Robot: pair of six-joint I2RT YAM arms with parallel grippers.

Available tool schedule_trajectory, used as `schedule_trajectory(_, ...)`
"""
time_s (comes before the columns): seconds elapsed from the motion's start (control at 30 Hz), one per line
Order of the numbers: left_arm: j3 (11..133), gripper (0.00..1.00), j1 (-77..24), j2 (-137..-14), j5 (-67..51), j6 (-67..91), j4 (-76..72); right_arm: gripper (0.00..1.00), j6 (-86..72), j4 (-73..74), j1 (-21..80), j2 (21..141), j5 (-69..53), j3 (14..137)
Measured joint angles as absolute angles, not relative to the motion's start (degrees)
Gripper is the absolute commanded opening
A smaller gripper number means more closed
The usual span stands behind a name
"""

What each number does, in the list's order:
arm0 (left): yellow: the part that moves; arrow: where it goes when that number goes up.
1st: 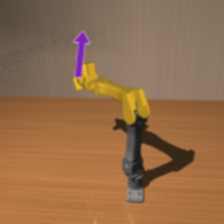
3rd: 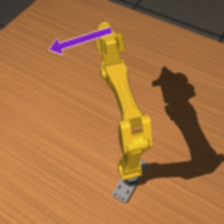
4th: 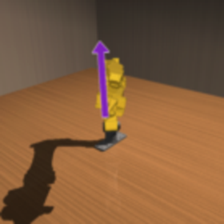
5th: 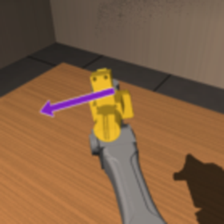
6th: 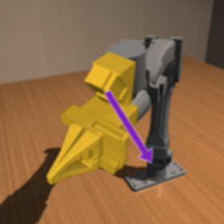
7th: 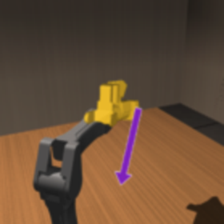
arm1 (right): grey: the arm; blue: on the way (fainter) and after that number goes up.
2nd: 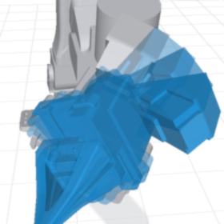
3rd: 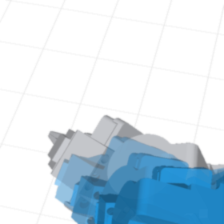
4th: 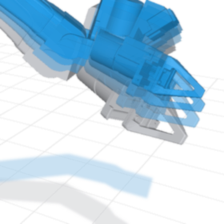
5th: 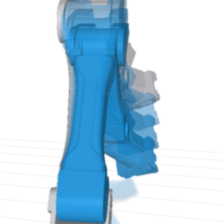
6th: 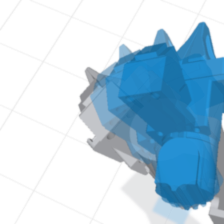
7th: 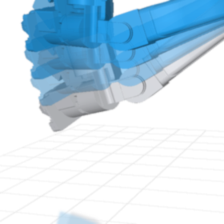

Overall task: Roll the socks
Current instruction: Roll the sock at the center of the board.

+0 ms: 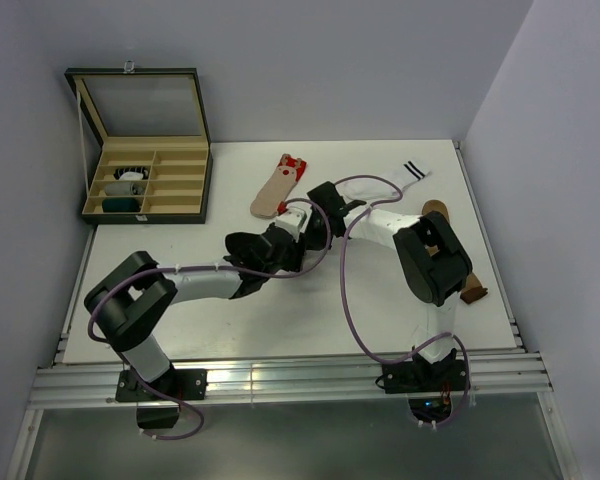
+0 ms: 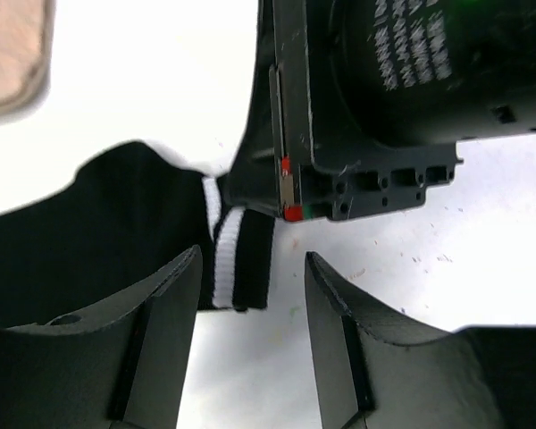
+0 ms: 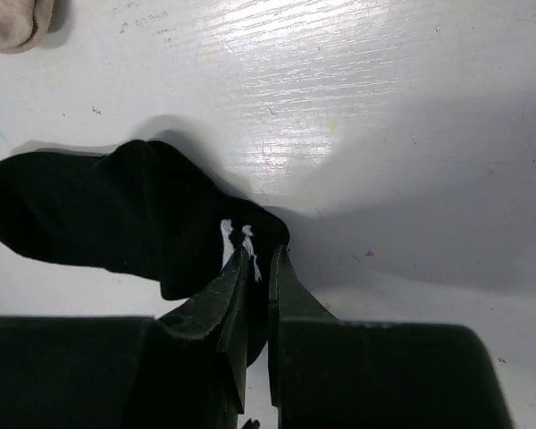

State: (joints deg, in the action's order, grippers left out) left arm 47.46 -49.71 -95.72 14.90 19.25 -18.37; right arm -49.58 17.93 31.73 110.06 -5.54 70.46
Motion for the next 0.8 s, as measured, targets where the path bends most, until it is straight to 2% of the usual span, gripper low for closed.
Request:
schedule_trajectory(0.27,47.97,0.51,-51.66,-98.83,18.02,15.27,-19.16,0.00,-49.58,18.24,31.73,110.06,-5.69,70.52)
schedule_trajectory(0.37,47.97,0.47,-52.12,-99.63,18.44,14.87,-18.63,0.00,-49.58,18.26,31.73,110.06,-5.87,70.52)
schedule_trajectory(0.47,48.03,0.32,-52.16,-99.85,18.96,14.70,-18.55,0.00,-49.58,18.41,31.73,110.06,-6.28,70.52)
schedule_trajectory(0.5,48.03,0.23,-52.16,-99.94,19.07,14.68,-18.50,0.00,-49.58,18.50,31.68,110.06,-6.48,70.52)
schedule_trajectory(0.57,48.16,0.13,-52.16,-100.14,19.38,14.68,-18.22,0.00,-49.58,18.50,31.62,110.06,-6.76,70.52)
schedule_trajectory(0.6,48.47,0.01,-52.16,-100.31,19.42,14.74,-17.91,0.00,-49.58,18.48,31.59,110.06,-6.92,70.52)
schedule_trajectory(0.67,49.50,0.00,-52.16,-100.82,19.46,14.92,-16.93,0.01,-49.60,18.17,31.48,110.06,-6.92,70.50)
schedule_trajectory(0.8,50.81,0.01,-51.37,-101.51,18.70,16.29,-15.53,0.18,-49.91,15.73,30.74,109.38,-7.57,68.73)
